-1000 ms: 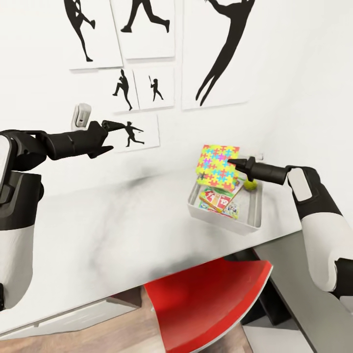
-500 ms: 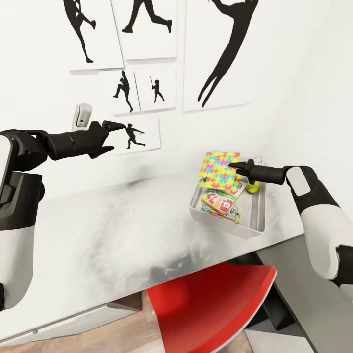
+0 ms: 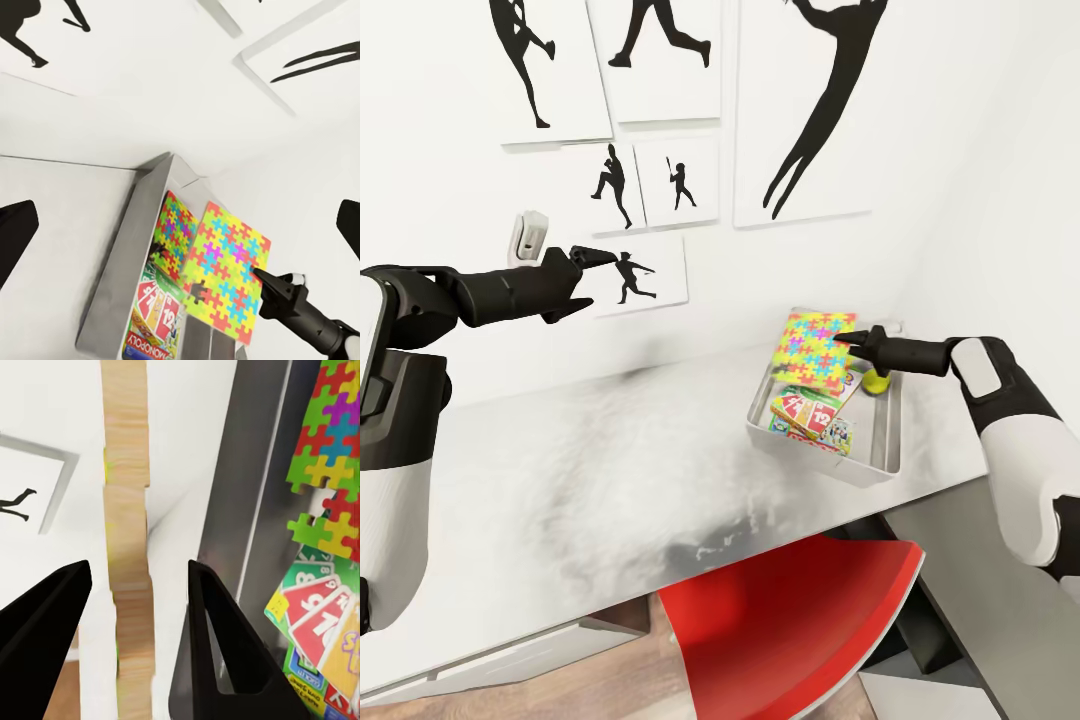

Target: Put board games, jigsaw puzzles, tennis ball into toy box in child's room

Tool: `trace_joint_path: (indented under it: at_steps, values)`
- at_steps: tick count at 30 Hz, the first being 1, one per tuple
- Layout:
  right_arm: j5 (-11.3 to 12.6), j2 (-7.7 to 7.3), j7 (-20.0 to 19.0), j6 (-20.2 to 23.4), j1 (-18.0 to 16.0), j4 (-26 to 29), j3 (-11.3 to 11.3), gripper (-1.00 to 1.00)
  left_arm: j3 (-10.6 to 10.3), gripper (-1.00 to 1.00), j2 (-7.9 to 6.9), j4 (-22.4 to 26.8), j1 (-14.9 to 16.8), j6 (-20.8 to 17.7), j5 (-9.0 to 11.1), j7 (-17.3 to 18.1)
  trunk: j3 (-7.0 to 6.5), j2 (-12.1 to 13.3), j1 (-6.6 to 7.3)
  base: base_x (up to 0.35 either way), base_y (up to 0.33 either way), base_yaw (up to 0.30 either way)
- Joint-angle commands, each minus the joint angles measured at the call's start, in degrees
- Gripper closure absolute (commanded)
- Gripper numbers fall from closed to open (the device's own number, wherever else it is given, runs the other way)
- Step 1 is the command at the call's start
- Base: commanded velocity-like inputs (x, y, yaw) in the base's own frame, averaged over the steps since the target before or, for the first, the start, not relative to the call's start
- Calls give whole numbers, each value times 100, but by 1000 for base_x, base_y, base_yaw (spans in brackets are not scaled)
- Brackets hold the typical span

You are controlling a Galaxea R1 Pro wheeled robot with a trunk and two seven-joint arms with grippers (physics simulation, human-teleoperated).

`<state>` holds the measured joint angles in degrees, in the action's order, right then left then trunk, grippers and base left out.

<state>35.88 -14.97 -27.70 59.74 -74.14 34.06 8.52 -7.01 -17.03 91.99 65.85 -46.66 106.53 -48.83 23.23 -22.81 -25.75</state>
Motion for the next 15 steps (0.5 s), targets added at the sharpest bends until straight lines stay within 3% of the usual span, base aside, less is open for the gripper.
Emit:
trace_joint_path:
  at_steps: [1,15]
  values:
    - [-52,-19,-47,26,-8,-1,24,100,-4,-100,-3,3,7,9,55,-58,10,-11,-3,0,0,0]
    - [-57,-139,274,26,13,98,54,100,-10,-100,0,3,7,16,53,-49,10,-11,-3,0,0,0]
